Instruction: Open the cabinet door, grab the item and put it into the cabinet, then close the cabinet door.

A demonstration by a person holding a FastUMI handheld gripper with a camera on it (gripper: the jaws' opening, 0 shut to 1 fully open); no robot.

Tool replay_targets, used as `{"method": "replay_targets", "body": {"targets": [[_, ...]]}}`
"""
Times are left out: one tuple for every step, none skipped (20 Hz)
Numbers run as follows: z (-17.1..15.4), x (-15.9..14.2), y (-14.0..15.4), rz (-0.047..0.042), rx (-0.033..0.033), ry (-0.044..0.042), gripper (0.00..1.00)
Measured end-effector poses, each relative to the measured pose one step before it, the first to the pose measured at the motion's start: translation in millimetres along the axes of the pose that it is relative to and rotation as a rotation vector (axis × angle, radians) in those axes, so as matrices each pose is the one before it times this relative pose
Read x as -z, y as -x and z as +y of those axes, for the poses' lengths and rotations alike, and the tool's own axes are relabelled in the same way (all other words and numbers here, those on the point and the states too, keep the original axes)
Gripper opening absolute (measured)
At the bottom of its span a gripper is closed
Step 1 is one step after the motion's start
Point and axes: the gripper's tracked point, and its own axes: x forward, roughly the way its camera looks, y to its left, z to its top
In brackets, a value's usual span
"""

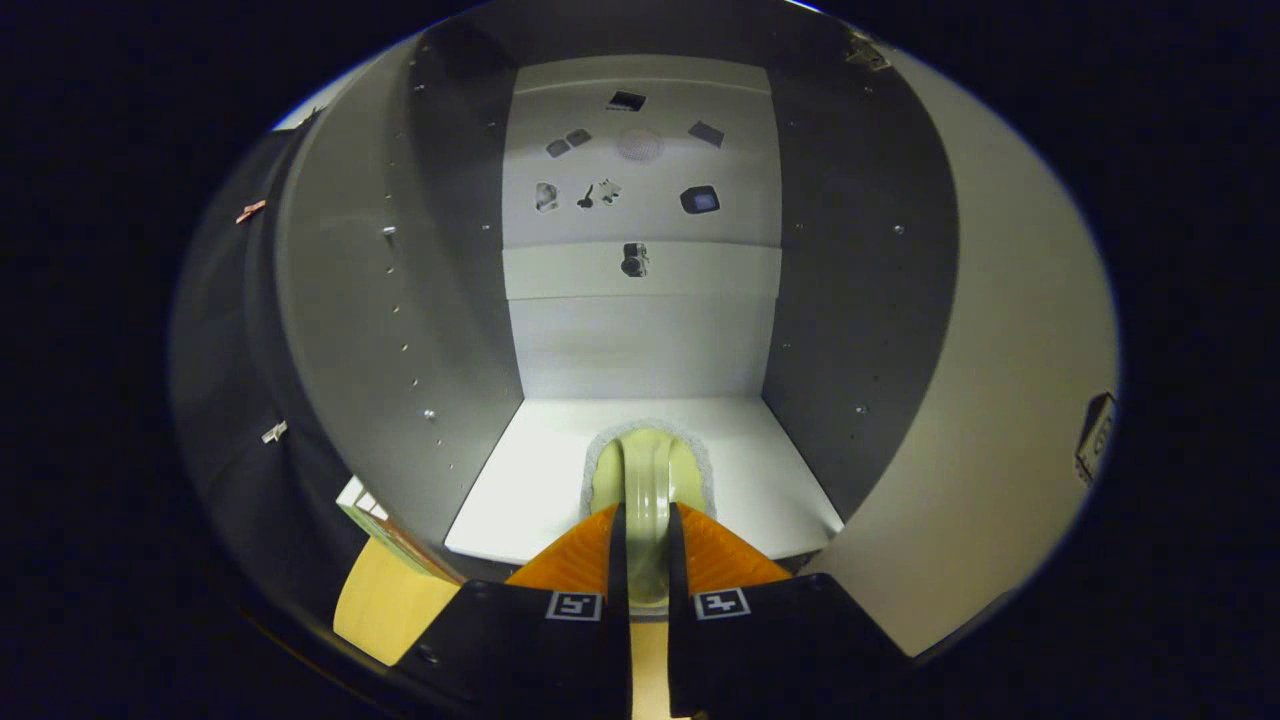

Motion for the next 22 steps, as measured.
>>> {"method": "replay_targets", "body": {"targets": [[-0.98, -1.14, -10.94, 0.0072, 0.00856, -0.00574, 0.19], [-1.6, 0.48, -9.92, 0.00961, 0.00612, -0.00213, 0.18], [-0.28, 0.8, -9.78, 0.0074, 0.00402, -0.00117, 0.18], [-0.49, 2.05, -10.45, 0.01426, 0.00305, -0.00182, 0.18], [-0.03, 1.48, -8.69, 0.0092, 0.00184, -0.00265, 0.18], [-0.51, 0.84, -8.03, 0.0024, 0.00523, 0.00308, 0.18], [-0.61, 1.46, -7.47, 0.00588, 0.00548, 0.00477, 0.18], [1.6, 0.7, -6.45, 0.00239, -0.00186, 0.00307, 0.18], [0.63, 2.12, -4.98, 0.00687, -0.00055, 0.0061, 0.18], [0.19, 1.98, -5.48, 0.00557, 0.00224, 0.0046, 0.19], [0.26, -0.28, -5.33, -0.00304, 0.00011, 0.0008, 0.19], [-0.03, -0.73, -3.32, -0.00749, 0.00314, -0.00356, 0.2], [0.79, -2.16, -1.87, -0.00277, -0.00109, -0.00641, 0.24], [-0.08, 0.8, -1.06, -0.00045, 0.00067, 0.00072, 0.25], [1.31, 2.38, -4.37, 0.00483, -0.00323, 0.00577, 0.3], [0.76, 1.12, 3.28, 0.00388, -0.00198, 0.00971, 0.38], [1.77, -0.2, 0.72, -0.00666, -0.00402, 0.01625, 0.46], [2.45, -1.63, 1.57, -0.01134, -0.00408, 0.01341, 0.56], [1.36, -3.69, 3.77, -0.0177, 0.00005, 0.01177, 0.65], [0.9, -5.58, 4.17, -0.02844, 0.00807, 0.00857, 0.77], [1.97, -4.53, 5.43, -0.02024, 0.00046, 0.00507, 0.88], [2.87, -3.07, 7.04, -0.02021, -0.00066, 0.00293, 0.95]]}}
